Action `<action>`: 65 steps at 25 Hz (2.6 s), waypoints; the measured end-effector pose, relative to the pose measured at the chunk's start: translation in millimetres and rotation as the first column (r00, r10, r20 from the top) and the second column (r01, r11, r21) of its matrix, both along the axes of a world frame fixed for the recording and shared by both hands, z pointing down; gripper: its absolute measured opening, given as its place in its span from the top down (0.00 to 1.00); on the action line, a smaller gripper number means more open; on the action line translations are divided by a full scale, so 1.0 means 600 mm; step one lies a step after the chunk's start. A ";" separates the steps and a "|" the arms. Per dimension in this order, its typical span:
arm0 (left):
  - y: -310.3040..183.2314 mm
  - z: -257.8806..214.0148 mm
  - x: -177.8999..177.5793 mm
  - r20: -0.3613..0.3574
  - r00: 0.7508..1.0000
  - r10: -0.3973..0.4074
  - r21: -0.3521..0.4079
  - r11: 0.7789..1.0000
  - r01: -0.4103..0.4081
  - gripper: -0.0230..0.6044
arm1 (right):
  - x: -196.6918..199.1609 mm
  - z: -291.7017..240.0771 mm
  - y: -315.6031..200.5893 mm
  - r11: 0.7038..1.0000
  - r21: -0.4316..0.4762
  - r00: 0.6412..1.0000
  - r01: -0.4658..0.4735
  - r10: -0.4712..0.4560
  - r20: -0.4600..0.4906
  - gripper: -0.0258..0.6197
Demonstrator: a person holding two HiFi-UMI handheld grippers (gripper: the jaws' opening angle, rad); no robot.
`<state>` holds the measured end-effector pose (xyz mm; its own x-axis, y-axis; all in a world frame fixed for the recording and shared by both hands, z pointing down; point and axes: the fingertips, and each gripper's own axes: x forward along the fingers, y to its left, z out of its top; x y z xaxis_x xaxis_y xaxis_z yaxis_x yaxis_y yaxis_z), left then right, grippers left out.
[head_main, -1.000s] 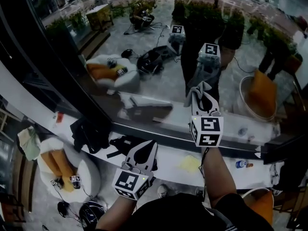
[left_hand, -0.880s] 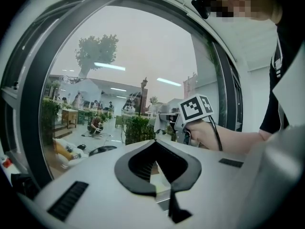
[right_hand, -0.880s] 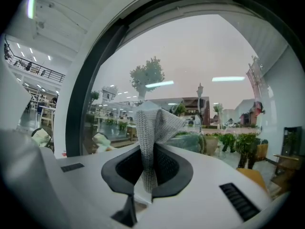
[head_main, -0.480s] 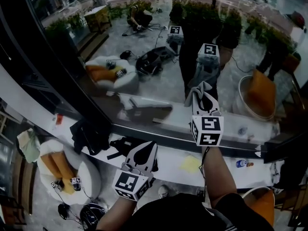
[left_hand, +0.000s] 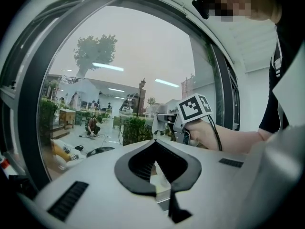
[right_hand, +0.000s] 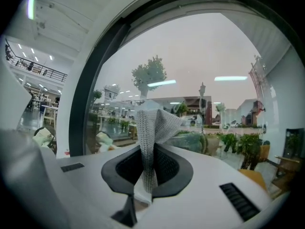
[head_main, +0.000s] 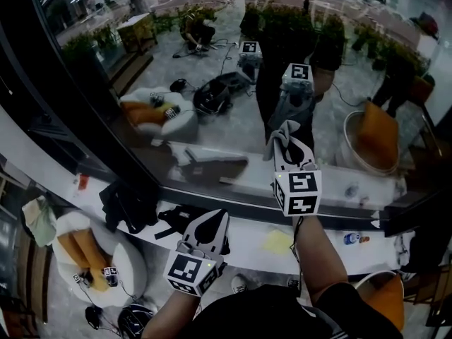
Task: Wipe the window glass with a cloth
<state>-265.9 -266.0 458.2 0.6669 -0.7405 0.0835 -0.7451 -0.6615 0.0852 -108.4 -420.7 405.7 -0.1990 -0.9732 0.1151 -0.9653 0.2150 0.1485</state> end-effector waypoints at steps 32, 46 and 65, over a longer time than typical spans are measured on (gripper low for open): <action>-0.040 -0.066 0.071 -0.036 0.982 0.184 0.091 0.979 -0.180 0.95 | 0.000 -0.161 -0.014 0.988 0.140 0.997 -0.064 0.070 -0.044 0.88; -0.011 -0.076 0.197 -0.039 0.964 0.262 0.097 0.962 -0.257 0.95 | 0.130 -0.156 0.031 0.988 0.115 0.993 -0.108 0.112 -0.030 0.88; 0.055 -0.093 0.415 -0.008 0.944 0.331 0.092 0.940 -0.329 0.95 | 0.378 -0.161 0.111 0.980 0.105 0.984 -0.170 0.175 -0.031 0.88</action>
<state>-17.1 -233.2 402.3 0.8759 -0.4824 0.0096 -0.4824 -0.8754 0.0296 118.5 -353.8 309.1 -0.0244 -0.9995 0.0186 -0.9793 0.0276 0.2005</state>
